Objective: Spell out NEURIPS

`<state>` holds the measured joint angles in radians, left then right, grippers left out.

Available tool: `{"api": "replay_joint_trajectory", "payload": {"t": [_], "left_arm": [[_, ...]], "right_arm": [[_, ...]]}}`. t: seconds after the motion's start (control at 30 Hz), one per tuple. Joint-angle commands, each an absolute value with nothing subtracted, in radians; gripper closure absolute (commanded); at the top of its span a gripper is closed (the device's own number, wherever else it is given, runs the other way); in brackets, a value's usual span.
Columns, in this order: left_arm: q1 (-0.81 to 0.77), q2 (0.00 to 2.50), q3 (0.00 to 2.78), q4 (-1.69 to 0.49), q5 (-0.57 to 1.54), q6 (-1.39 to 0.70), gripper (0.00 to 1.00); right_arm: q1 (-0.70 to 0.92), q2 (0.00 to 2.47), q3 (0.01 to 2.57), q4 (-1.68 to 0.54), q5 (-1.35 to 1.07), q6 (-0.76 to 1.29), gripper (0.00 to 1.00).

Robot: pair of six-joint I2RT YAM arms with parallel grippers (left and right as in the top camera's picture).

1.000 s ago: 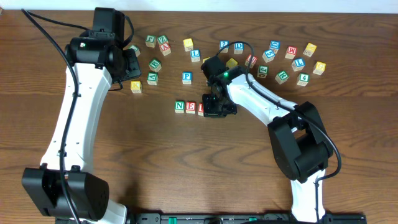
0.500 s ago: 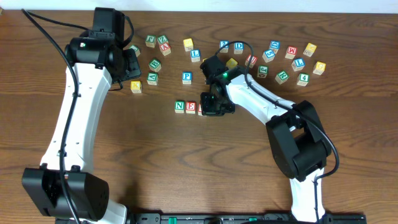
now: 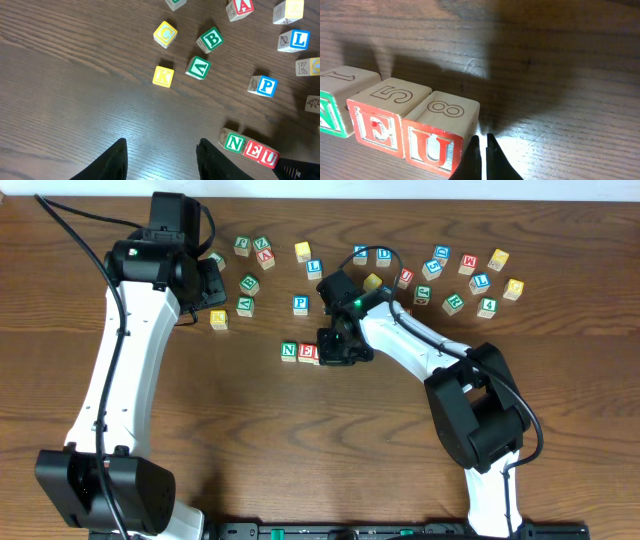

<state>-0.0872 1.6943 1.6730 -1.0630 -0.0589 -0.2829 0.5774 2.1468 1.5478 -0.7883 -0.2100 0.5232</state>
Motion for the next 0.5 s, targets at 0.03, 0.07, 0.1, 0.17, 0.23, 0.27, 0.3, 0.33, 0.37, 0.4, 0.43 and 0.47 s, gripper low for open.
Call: {"api": "replay_joint_trajectory", "payload": {"t": [0.03,0.07,0.1,0.17,0.23,0.27,0.3,0.33,0.37,0.4,0.43,0.47], "left_arm": [[-0.086,1.693,1.666,-1.066,-0.068,-0.266,0.56],[-0.086,1.693,1.666,-1.066,-0.068,-0.266,0.56],[-0.086,1.693,1.666,-1.066,-0.068,-0.266,0.56],[-0.086,1.693,1.666,-1.066,-0.068,-0.266,0.56],[-0.086,1.693,1.666,-1.066,-0.068,-0.266,0.56],[-0.086,1.693,1.666,-1.066,-0.068,-0.266,0.56],[-0.086,1.693,1.666,-1.066,-0.068,-0.266,0.56],[-0.086,1.693,1.666,-1.066,-0.068,-0.266,0.56],[-0.086,1.693,1.666,-1.066,-0.068,-0.266,0.56],[-0.086,1.693,1.666,-1.066,-0.068,-0.266,0.56],[-0.086,1.693,1.666,-1.066,-0.068,-0.266,0.56],[-0.086,1.693,1.666,-1.066,-0.068,-0.266,0.56]], "right_arm": [[0.59,2.162,1.54,-0.771,-0.216,0.538,0.99],[0.591,2.162,1.54,-0.768,-0.216,0.538,0.99],[0.592,2.162,1.54,-0.766,-0.216,0.538,0.99],[0.593,2.162,1.54,-0.762,-0.216,0.538,0.99],[0.596,2.162,1.54,-0.756,-0.216,0.537,0.99],[0.597,2.162,1.54,-0.753,-0.216,0.533,0.99],[0.599,2.162,1.54,-0.751,-0.216,0.533,0.99],[0.599,2.162,1.54,-0.75,-0.216,0.533,0.99],[0.601,2.162,1.54,-0.748,-0.216,0.525,0.99],[0.602,2.162,1.54,-0.747,-0.216,0.525,0.99],[0.602,2.162,1.54,-0.746,-0.215,0.525,0.99],[0.603,2.162,1.54,-0.744,-0.216,0.522,0.99]]}}
